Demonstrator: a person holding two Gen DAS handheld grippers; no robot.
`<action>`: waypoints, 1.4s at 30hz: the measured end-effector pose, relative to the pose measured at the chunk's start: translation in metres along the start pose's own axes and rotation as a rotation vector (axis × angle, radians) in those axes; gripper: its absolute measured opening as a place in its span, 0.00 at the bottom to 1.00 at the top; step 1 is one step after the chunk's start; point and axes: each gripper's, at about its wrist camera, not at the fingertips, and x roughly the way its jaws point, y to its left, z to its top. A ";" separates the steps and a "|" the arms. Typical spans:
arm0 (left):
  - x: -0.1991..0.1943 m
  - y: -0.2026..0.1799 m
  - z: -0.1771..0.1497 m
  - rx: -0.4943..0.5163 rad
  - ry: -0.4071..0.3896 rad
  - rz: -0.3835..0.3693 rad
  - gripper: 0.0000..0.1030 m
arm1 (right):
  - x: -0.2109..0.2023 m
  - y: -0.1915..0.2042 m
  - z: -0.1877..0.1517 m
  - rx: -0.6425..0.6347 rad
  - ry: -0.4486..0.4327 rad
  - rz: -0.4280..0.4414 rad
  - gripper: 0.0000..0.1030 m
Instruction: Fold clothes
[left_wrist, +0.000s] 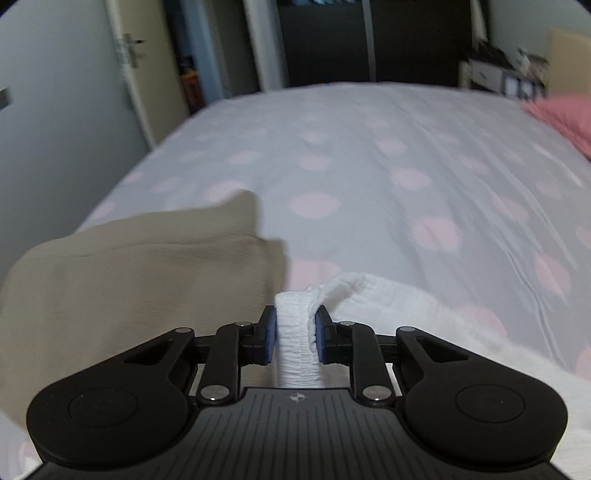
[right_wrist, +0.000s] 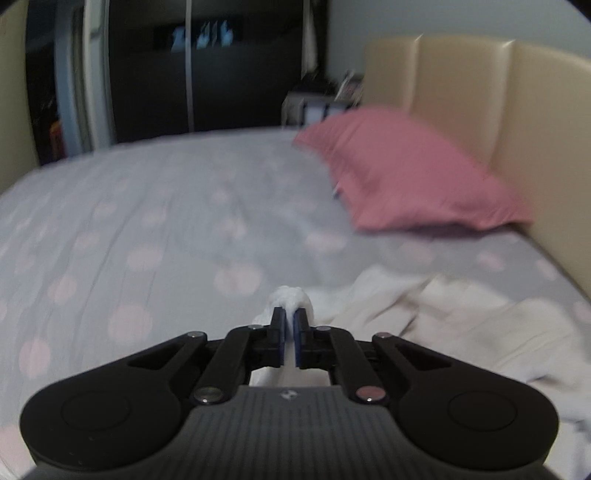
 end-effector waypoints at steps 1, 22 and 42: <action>-0.007 0.008 0.002 -0.020 -0.014 0.014 0.18 | -0.010 -0.006 0.007 0.010 -0.030 -0.023 0.05; -0.059 0.044 0.017 -0.148 -0.139 0.123 0.17 | -0.138 -0.090 0.014 0.072 -0.286 -0.322 0.05; 0.025 0.019 0.002 -0.002 -0.038 0.187 0.17 | 0.050 -0.043 0.000 -0.119 -0.040 -0.431 0.05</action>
